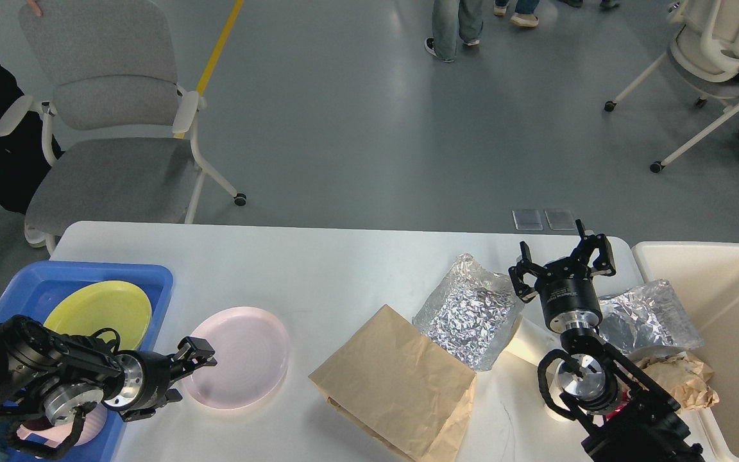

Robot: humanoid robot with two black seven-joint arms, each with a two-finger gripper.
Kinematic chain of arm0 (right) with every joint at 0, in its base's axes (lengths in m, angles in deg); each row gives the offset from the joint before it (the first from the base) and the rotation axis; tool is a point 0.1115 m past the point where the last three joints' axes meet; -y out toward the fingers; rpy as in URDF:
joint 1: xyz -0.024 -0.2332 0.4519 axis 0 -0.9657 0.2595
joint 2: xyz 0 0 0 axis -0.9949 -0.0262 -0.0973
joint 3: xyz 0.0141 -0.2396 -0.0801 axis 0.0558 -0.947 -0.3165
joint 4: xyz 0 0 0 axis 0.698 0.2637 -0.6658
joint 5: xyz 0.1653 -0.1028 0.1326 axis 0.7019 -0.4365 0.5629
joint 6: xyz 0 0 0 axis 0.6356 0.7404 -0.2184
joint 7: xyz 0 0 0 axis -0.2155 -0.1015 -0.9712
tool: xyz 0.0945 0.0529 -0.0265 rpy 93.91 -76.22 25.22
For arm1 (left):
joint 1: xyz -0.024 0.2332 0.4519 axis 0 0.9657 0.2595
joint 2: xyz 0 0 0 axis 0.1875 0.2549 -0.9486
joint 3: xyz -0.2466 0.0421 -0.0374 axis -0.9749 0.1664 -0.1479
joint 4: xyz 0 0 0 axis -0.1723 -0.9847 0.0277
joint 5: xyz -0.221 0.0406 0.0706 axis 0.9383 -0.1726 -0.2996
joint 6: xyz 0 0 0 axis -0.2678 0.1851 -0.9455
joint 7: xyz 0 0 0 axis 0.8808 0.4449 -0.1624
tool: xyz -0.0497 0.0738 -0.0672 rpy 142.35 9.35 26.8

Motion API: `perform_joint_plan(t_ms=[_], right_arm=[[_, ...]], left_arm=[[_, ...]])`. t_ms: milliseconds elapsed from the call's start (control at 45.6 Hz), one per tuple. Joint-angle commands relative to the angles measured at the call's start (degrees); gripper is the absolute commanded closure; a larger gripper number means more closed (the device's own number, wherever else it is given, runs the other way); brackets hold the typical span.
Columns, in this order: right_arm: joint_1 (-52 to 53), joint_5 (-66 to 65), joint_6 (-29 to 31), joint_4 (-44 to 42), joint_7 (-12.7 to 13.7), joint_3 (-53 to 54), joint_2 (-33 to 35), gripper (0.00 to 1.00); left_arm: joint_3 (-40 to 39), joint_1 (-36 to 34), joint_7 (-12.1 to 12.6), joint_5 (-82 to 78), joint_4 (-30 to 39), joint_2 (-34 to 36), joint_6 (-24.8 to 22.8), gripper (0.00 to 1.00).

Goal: Tidy desktop
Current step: 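Grasp the rim of the pink plate with the left gripper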

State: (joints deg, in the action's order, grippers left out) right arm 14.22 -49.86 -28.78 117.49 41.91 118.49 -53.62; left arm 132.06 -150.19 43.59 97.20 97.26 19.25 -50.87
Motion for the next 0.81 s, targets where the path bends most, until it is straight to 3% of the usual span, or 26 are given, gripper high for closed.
perform_joint_plan(t_ms=[0,285,548,789], right_arm=[[0.04,0.00,0.00,0.00,0.00,0.00,0.00,0.00],[0.04,0.00,0.00,0.00,0.00,0.00,0.00,0.00],[0.04,0.00,0.00,0.00,0.00,0.00,0.00,0.00],[0.04,0.00,0.00,0.00,0.00,0.00,0.00,0.00]], left_arm=[[-0.23,0.24,0.22,-0.20,-0.03,0.01,-0.08,0.37],[0.29,0.33,3.12,-0.28,-0.47,0.01,-0.08,0.54],[-0.15,0.33,3.12,-0.28,-0.91,0.01,-0.79,0.76],[-0.15,0.33,3.12,-0.28,-0.91,0.01,-0.79,0.84]])
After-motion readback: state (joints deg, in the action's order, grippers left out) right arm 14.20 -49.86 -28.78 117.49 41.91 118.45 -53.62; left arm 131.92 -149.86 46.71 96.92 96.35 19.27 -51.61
